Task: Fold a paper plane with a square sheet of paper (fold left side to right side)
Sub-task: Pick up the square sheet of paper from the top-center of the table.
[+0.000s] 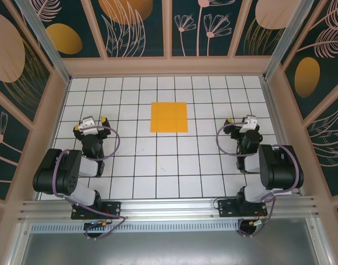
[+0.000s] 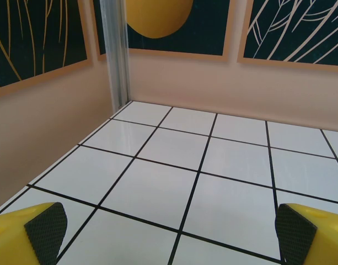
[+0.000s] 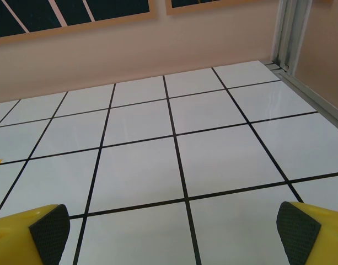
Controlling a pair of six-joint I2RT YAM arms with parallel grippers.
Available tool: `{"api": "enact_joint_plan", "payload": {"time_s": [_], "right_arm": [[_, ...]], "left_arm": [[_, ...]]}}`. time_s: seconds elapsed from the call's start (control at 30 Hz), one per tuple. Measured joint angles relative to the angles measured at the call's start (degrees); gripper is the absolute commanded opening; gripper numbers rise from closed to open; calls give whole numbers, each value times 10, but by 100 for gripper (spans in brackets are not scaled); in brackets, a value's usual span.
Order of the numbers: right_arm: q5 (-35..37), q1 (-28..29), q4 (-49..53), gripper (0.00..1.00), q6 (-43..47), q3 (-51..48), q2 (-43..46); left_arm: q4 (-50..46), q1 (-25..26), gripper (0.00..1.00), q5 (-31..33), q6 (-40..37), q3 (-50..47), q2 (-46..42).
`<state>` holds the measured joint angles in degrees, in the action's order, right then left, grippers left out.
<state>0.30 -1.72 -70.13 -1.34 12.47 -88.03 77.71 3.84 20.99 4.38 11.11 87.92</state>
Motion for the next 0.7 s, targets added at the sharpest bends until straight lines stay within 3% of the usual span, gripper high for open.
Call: {"api": "enact_joint_plan", "payload": {"time_s": [0.7], "right_arm": [[-7, -1, 0, 99, 0, 0, 0]], "left_arm": [[0, 0, 99, 0, 0, 0, 0]]}}
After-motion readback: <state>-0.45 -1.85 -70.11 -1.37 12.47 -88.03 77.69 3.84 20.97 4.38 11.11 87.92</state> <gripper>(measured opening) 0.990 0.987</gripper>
